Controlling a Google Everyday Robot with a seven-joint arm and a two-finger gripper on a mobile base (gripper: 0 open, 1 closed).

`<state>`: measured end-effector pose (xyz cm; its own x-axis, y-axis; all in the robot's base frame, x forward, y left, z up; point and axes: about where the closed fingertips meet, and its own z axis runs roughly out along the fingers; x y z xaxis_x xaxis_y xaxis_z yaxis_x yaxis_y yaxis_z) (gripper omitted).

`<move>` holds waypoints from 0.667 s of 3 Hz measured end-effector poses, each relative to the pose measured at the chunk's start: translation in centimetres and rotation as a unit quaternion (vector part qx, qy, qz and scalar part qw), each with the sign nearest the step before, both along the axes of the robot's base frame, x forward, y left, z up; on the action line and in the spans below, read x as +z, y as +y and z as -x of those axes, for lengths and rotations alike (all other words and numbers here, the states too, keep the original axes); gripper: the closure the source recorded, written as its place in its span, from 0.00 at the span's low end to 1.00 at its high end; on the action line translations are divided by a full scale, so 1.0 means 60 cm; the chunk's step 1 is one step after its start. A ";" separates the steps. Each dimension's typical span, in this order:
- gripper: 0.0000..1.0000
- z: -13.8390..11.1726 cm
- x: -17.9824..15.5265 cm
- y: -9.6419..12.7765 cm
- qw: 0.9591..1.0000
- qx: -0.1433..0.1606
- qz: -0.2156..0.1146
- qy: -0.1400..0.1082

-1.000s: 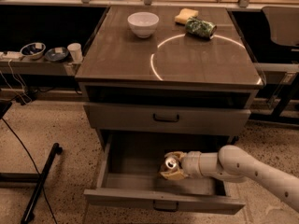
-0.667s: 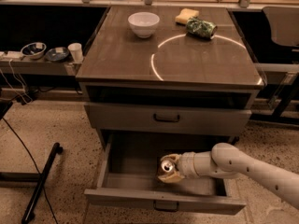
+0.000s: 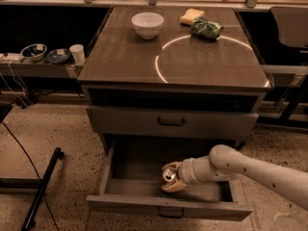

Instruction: Place orange can into middle drawer

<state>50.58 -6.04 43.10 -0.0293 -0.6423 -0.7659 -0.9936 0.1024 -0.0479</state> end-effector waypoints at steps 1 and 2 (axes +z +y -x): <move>0.00 0.000 0.000 0.000 1.000 0.000 0.000 0.000; 0.00 0.000 0.000 0.000 1.000 0.000 0.000 0.000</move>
Offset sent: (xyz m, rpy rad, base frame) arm 0.0000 0.0000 0.0000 0.0000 0.0000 0.0000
